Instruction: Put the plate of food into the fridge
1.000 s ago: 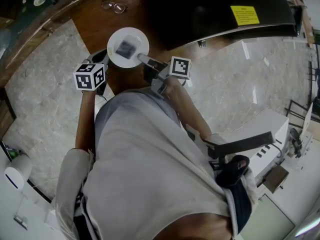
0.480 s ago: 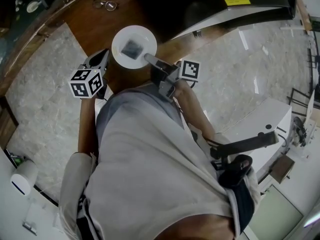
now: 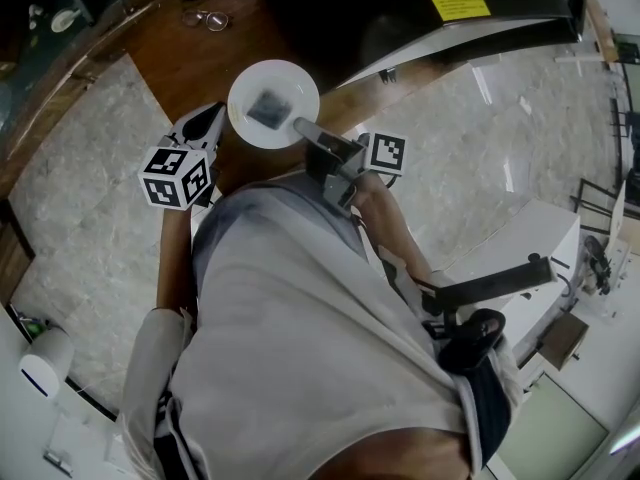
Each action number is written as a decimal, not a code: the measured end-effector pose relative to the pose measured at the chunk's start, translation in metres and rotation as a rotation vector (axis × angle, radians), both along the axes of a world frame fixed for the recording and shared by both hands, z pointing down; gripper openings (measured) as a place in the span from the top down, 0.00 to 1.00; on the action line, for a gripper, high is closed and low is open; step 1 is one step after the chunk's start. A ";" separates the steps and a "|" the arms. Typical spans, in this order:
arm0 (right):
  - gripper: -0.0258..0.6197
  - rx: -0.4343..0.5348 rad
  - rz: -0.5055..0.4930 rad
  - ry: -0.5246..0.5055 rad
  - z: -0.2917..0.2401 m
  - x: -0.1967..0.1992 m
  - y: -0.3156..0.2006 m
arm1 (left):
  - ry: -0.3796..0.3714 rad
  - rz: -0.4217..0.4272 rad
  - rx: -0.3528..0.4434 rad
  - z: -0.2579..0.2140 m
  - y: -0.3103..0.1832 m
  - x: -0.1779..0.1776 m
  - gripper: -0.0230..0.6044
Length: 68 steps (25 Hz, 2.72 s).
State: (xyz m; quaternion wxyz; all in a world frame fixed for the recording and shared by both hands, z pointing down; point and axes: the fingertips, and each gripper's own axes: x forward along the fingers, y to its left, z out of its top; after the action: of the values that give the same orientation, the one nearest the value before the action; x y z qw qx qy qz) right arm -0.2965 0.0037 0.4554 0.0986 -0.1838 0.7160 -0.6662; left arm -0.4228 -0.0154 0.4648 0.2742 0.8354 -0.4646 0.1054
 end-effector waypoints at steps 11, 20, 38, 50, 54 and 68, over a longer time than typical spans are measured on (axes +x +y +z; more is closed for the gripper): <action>0.92 0.007 0.007 -0.015 -0.021 0.027 0.014 | -0.006 0.104 0.064 -0.029 0.024 0.036 0.94; 0.92 0.005 0.082 -0.017 -0.021 0.077 0.040 | -0.030 0.201 0.130 -0.035 0.045 0.089 0.94; 0.92 -0.001 0.194 0.045 -0.028 0.451 -0.105 | -0.103 0.436 0.215 -0.022 -0.095 0.494 0.94; 0.92 0.088 0.132 -0.029 -0.057 0.552 -0.218 | -0.034 0.323 0.266 -0.045 -0.191 0.620 0.94; 0.92 0.074 0.101 -0.053 -0.063 0.552 -0.232 | -0.040 0.289 0.294 -0.050 -0.192 0.631 0.94; 0.92 0.074 0.039 -0.036 -0.067 0.544 -0.326 | -0.006 0.172 0.365 -0.090 -0.232 0.645 0.94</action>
State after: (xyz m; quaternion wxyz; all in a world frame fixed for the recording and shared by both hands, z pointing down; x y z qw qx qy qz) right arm 0.2475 -0.3218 0.3885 0.1312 -0.1822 0.7345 -0.6404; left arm 0.2224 -0.2477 0.3753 0.1067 0.9076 -0.4037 0.0448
